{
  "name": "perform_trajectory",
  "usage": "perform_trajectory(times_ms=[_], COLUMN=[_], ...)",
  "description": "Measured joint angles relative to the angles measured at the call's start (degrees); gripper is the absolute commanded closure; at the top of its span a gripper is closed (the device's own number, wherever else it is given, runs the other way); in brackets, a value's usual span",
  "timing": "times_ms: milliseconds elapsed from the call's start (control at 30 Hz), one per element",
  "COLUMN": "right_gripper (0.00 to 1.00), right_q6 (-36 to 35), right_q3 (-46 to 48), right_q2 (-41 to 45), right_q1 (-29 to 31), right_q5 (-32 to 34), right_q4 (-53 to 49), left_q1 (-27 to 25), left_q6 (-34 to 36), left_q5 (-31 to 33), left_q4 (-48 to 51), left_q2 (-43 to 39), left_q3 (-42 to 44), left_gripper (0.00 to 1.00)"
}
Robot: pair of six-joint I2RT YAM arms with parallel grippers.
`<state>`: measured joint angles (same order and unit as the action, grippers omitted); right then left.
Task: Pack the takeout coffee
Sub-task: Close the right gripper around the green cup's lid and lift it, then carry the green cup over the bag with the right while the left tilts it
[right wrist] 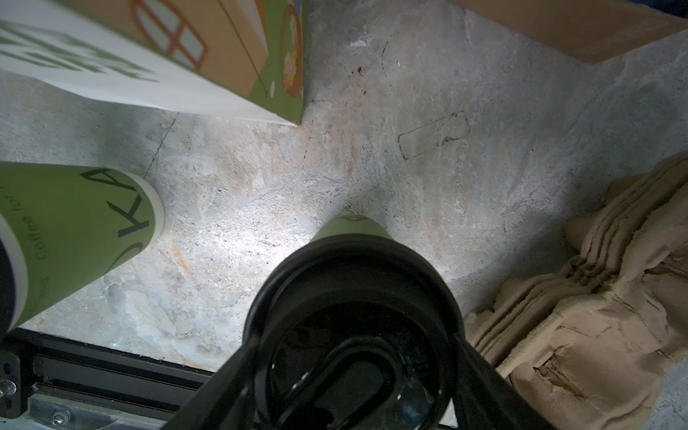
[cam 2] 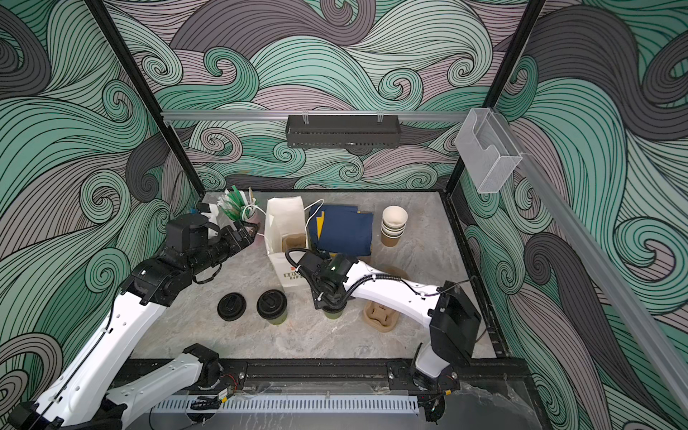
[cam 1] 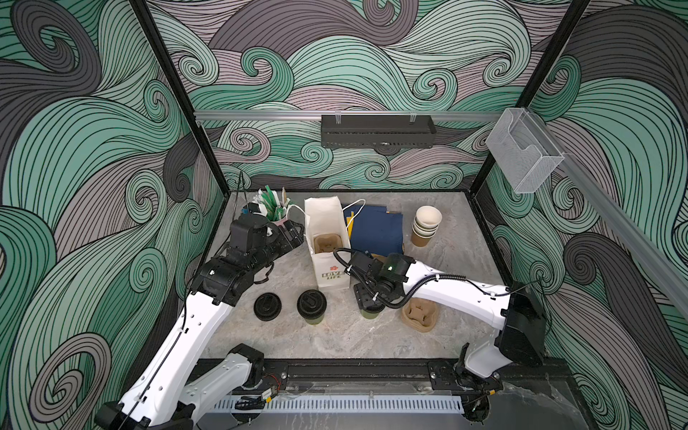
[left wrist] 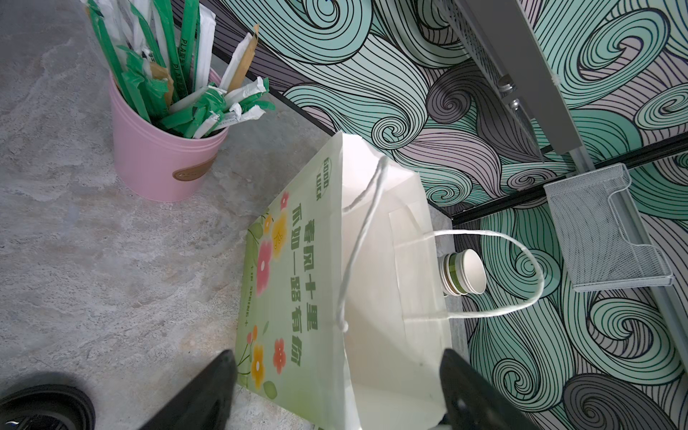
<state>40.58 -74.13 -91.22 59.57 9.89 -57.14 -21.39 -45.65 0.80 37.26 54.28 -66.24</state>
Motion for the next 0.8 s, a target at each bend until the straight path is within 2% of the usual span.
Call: perform_trajectory(times_ms=[167, 300, 500, 667, 800], right_gripper=[0.24, 0.24, 0.25, 0.26, 0.26], right_q6=[0.09, 0.0, -0.04, -0.09, -0.2], right_q3=[0.31, 0.61, 0.5, -2.84, -8.5], right_q2=[4.44, 11.65, 21.46, 24.09, 24.22], right_q1=[0.0, 0.0, -0.72, -3.04, -4.07], right_q5=[0.07, 0.11, 0.17, 0.24, 0.92], right_q4=[-2.56, -5.99, -10.82, -14.67, -16.85], left_q1=[0.0, 0.0, 0.0, -0.04, -0.37], left_q6=[-0.02, -0.09, 0.46, 2.64, 4.09], left_q5=[0.0, 0.0, -0.46, -5.11, -6.71], left_q4=[0.0, 0.46, 5.14, 8.35, 11.34], left_q2=[0.0, 0.52, 5.29, 9.97, 13.68], left_q3=[0.02, -0.44, -5.99, -9.57, -11.93], left_gripper=[0.13, 0.13, 0.13, 0.14, 0.22])
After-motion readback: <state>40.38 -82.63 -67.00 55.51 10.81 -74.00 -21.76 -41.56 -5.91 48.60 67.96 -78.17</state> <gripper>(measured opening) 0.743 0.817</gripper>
